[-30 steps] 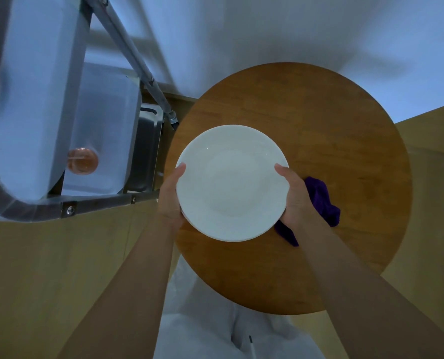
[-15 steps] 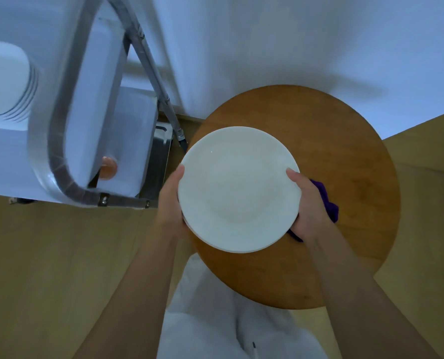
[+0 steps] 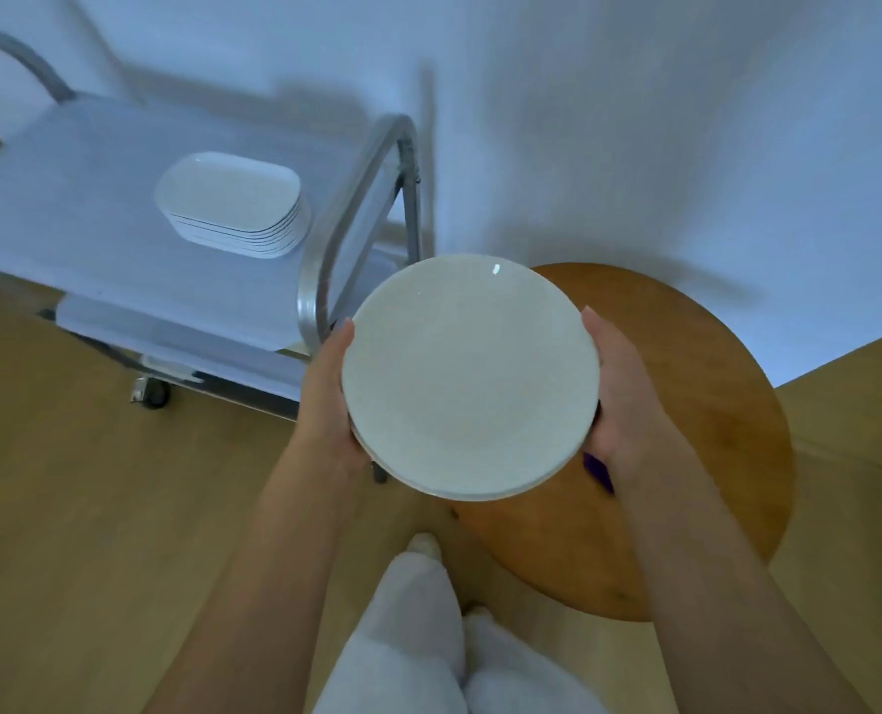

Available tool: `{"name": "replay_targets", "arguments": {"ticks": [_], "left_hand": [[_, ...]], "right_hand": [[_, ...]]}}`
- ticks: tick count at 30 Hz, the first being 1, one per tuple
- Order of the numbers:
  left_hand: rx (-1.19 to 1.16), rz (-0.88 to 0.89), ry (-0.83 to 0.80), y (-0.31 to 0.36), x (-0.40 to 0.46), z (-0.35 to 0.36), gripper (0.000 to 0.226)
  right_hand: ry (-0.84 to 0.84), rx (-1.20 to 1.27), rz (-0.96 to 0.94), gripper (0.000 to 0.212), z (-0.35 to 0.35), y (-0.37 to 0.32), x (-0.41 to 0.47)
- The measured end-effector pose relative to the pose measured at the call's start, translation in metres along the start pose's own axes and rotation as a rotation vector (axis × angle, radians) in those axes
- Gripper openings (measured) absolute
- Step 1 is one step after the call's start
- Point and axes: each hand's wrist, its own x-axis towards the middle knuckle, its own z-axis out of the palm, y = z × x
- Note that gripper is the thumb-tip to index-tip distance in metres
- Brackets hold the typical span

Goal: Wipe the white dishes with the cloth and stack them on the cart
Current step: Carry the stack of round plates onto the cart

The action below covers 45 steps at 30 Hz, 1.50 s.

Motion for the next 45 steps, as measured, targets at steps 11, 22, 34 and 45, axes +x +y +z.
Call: {"name": "replay_targets", "arguments": {"ticks": [11,22,34,45], "left_hand": [[-0.006,0.148,0.072,0.096,-0.054,-0.104,0.035],[-0.037,0.166,0.17,0.218,0.0,-0.266,0.027],[-0.011,0.06,0.212,0.301,0.124,-0.346,0.024],[0.035,-0.077,0.294,0.351,0.251,-0.372,0.029]], "right_hand": [[-0.2,-0.086,0.036,0.025,0.143,0.016,-0.023],[-0.192,-0.131,0.087,0.03,0.347,0.065,0.043],[-0.09,-0.132,0.206,0.025,0.459,0.073,0.155],[-0.034,-0.111,0.19,0.025,0.523,0.061,0.272]]}}
